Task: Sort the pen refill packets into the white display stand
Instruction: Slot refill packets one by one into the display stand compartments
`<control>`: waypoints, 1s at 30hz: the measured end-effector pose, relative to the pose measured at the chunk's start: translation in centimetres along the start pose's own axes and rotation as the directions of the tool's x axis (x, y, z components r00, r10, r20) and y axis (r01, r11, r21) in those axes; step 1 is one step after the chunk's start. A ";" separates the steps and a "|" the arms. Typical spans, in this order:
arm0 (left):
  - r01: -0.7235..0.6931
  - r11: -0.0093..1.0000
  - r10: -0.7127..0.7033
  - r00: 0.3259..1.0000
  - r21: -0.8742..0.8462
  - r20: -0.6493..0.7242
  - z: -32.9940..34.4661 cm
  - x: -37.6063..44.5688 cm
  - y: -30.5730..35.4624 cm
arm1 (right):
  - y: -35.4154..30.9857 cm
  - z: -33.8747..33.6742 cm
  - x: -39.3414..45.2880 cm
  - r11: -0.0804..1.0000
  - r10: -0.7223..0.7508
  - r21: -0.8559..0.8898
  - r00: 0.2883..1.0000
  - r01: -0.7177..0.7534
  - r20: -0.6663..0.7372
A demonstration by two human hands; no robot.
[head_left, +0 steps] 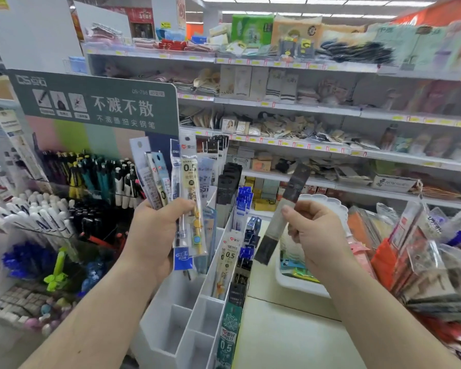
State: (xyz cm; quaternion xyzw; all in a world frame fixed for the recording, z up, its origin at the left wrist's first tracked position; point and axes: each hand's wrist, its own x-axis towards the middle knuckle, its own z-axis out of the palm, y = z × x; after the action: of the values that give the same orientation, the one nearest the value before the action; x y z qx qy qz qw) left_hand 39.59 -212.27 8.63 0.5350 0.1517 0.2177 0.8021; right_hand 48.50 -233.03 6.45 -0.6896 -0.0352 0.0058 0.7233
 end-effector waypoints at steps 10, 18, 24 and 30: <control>0.037 0.999 -0.038 0.999 -0.010 -0.027 -1.0 -0.2 -0.8 | 1.0 6.2 6.4 0.972 -0.154 -0.169 0.987 0.160 0.049; 0.017 1.000 -0.017 1.000 0.014 0.007 -0.6 -0.7 -0.3 | 6.1 10.7 10.2 0.777 0.099 -0.628 0.976 0.046 0.193; 0.011 0.999 -0.015 0.997 0.051 0.071 -0.2 -1.1 0.1 | 5.2 9.8 8.9 0.749 0.118 -0.662 0.976 0.032 0.181; 0.027 0.990 -0.058 0.972 0.137 0.227 0.8 -0.8 0.1 | -1.9 6.8 1.8 0.994 0.068 0.068 0.976 -0.084 0.206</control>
State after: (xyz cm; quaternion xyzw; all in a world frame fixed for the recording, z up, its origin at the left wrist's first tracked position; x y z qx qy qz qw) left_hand 39.26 -213.22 9.04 0.6056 0.0833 0.1262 0.7812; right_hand 49.84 -226.24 8.73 -0.6583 -0.0823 0.1052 0.7408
